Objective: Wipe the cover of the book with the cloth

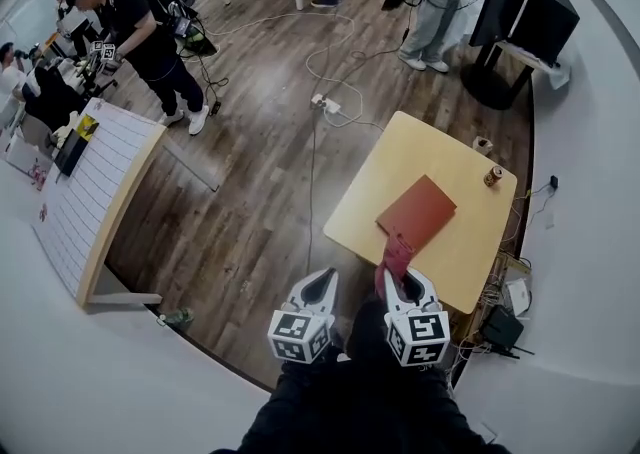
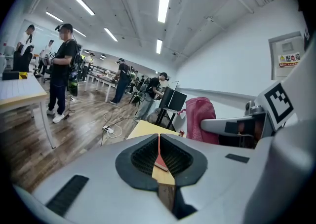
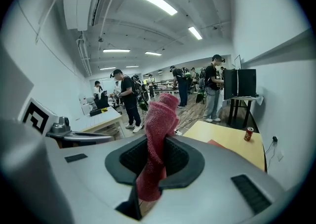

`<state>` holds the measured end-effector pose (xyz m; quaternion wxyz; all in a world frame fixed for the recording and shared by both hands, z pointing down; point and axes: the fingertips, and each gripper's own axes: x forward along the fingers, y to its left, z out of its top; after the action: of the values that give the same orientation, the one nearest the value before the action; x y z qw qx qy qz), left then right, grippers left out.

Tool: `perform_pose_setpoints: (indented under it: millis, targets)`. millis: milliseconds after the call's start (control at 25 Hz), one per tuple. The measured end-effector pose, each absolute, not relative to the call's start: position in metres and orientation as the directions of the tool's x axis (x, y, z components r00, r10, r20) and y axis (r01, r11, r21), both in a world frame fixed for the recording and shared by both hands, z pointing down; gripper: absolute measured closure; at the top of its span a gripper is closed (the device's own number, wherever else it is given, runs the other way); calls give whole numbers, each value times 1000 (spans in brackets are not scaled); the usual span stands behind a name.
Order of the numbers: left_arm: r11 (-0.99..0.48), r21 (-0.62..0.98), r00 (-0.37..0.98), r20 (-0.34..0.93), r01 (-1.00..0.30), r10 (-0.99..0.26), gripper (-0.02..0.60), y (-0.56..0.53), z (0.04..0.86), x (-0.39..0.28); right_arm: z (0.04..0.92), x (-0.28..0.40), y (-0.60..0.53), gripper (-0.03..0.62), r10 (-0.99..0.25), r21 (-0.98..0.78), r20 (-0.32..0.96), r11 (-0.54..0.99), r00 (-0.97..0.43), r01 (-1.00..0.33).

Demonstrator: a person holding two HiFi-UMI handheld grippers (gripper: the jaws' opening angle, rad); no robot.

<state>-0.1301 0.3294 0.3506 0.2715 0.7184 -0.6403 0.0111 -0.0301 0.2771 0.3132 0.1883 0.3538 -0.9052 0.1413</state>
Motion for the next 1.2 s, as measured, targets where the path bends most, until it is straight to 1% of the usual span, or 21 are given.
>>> perform_pose_setpoints:
  millis: [160, 320, 600, 840, 1080, 1200]
  targets:
    - [-49, 363, 191, 367, -931, -910, 541, 269, 351, -118, 312, -21, 221, 517, -588, -142, 421, 710, -691, -690]
    - [-52, 358, 197, 382, -932, -903, 541, 214, 356, -105, 318, -9, 171, 517, -581, -164, 429, 703, -692, -692]
    - [-38, 334, 195, 448, -942, -872, 541, 141, 383, -90, 336, 21, 97, 517, -576, -219, 460, 664, -676, -715]
    - [-21, 327, 200, 525, -945, -828, 541, 108, 419, -85, 371, 50, 52, 517, -563, -278, 517, 602, -645, -748]
    - [-25, 342, 248, 625, -939, -740, 541, 93, 472, -78, 408, 57, 30, 517, -532, -334, 575, 541, -622, -772]
    - [-53, 353, 288, 660, -934, -694, 541, 83, 500, -75, 432, 56, 19, 517, -514, -347, 612, 508, -601, -788]
